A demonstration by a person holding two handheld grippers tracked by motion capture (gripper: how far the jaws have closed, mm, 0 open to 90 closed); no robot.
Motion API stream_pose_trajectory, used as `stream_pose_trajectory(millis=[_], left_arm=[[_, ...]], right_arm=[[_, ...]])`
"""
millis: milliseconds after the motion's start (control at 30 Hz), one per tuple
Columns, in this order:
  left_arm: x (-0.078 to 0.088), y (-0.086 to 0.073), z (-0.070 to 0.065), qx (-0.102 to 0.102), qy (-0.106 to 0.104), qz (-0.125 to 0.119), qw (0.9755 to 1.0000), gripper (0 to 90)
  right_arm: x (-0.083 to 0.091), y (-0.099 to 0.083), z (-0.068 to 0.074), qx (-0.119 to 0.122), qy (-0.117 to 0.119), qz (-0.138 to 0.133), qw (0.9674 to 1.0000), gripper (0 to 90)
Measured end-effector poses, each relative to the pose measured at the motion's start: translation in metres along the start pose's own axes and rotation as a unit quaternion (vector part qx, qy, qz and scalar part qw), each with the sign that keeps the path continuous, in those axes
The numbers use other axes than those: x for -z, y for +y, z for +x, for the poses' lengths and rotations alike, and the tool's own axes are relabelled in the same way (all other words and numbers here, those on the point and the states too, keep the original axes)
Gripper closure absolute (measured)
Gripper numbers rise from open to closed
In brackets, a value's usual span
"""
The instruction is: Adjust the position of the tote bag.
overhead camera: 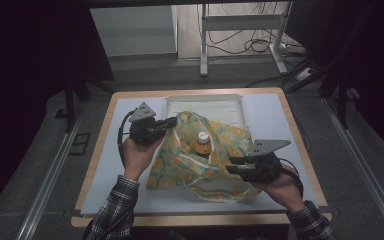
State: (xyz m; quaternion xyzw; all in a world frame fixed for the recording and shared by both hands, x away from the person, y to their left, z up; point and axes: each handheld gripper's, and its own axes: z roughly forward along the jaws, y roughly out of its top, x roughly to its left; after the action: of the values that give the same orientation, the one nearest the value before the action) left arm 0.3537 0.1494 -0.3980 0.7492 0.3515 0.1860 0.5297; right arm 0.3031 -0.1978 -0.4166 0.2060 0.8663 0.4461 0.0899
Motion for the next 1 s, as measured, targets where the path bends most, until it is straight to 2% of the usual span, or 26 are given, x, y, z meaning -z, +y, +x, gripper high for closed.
stream_pose_trajectory(millis=[100,200,467,567,667,700,767,933,1000], left_arm=[[-0.001,0.002,0.000,-0.001,0.000,0.001,1.0000,89.7],[-0.001,0.002,0.000,-0.002,0.000,0.001,1.0000,89.6],[-0.003,0.004,0.001,-0.001,0.001,0.003,1.0000,89.7],[-0.003,0.004,0.001,-0.001,0.002,0.003,1.0000,89.6],[-0.003,0.005,0.001,-0.001,0.003,0.003,1.0000,89.7],[-0.003,0.006,0.002,-0.002,0.003,0.004,1.0000,89.7],[-0.003,0.006,0.002,-0.002,0.003,0.004,1.0000,89.7],[-0.004,0.005,0.002,-0.001,0.004,0.005,1.0000,89.6],[-0.004,0.004,0.002,-0.007,0.011,0.006,0.9999,89.1]], right_arm=[[-0.014,0.003,0.005,0.010,0.021,0.001,0.9997,61.8],[-0.020,0.003,0.006,0.013,0.032,0.003,0.9994,61.7],[-0.035,0.003,0.006,0.040,0.046,0.014,0.9981,61.4],[-0.041,0.002,0.006,0.046,0.045,0.025,0.9976,66.8],[-0.043,0.001,0.007,0.051,0.044,0.029,0.9973,76.3],[-0.043,0.001,0.007,0.051,0.044,0.029,0.9973,76.3],[-0.043,0.001,0.008,0.050,0.047,0.032,0.9971,88.9],[-0.040,0.003,0.009,0.048,0.053,0.030,0.9970,89.4],[-0.035,0.006,0.007,0.043,0.055,0.016,0.9974,89.4]])
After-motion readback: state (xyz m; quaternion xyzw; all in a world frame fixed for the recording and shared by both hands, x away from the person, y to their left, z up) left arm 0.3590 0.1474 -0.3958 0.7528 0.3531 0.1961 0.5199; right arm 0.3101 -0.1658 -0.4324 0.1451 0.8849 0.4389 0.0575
